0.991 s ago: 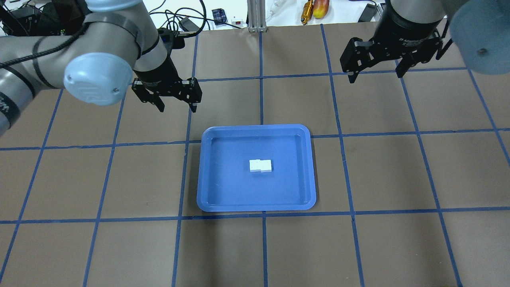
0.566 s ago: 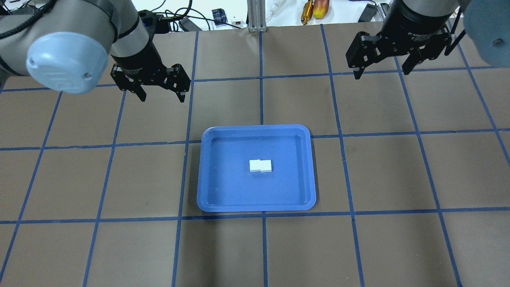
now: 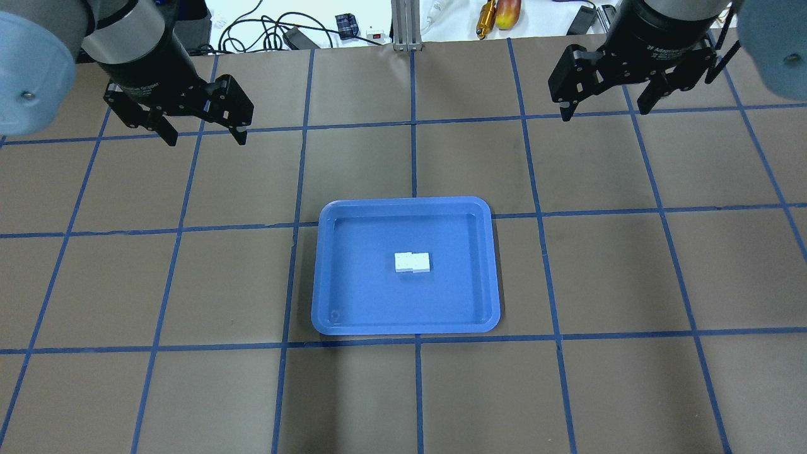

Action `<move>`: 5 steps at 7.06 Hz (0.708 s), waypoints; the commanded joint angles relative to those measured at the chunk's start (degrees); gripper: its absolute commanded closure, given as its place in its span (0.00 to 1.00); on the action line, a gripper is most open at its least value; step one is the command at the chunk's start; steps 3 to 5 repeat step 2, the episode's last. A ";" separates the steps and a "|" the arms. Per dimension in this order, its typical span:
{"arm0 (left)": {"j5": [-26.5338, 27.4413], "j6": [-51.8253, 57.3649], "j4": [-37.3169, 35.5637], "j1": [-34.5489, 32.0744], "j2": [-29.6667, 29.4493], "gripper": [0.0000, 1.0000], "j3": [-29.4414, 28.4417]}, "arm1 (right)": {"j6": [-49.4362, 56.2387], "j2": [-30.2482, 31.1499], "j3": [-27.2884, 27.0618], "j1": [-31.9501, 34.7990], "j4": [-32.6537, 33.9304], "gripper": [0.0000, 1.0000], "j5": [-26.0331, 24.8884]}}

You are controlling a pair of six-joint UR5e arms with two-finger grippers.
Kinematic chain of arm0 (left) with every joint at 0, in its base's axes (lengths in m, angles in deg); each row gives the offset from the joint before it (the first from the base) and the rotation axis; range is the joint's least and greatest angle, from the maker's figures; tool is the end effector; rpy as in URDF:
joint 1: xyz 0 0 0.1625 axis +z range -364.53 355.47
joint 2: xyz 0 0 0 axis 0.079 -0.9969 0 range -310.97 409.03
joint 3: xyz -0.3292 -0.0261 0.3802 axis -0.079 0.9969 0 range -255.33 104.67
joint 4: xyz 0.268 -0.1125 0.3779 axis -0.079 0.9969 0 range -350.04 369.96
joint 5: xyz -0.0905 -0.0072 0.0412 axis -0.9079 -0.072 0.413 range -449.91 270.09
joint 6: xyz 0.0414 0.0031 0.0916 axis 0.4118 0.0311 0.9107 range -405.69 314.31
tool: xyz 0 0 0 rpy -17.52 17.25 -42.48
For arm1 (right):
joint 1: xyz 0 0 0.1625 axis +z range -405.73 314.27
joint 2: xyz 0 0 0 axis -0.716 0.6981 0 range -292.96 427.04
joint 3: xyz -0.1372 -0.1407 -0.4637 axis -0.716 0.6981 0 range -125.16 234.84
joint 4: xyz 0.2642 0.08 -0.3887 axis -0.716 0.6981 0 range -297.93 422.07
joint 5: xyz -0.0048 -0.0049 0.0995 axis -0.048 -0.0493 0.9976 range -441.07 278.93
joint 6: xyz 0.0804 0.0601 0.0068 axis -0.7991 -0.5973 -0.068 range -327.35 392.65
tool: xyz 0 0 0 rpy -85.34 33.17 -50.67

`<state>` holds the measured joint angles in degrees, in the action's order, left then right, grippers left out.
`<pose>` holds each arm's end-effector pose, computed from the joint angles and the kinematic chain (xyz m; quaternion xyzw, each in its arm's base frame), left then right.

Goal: Assemble white blocks and place on blue tray

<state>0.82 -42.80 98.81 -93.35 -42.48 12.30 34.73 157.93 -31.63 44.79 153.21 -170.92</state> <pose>-0.1202 -0.5767 0.5758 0.0148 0.9997 -0.0174 0.0070 0.1386 -0.5562 0.6109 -0.0228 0.9986 -0.0486 0.0007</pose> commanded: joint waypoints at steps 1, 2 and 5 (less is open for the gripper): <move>-0.03 0.02 1.23 -0.30 0.19 0.00 -0.09 | -0.06 -0.19 -0.10 0.01 0.00 0.00 0.03; 0.14 0.02 4.11 -0.48 0.02 0.00 -0.18 | 0.02 -0.28 -0.10 0.01 0.00 0.00 0.03; 0.14 0.02 4.11 -0.48 0.02 0.00 -0.18 | 0.02 -0.28 -0.10 0.01 0.00 0.00 0.03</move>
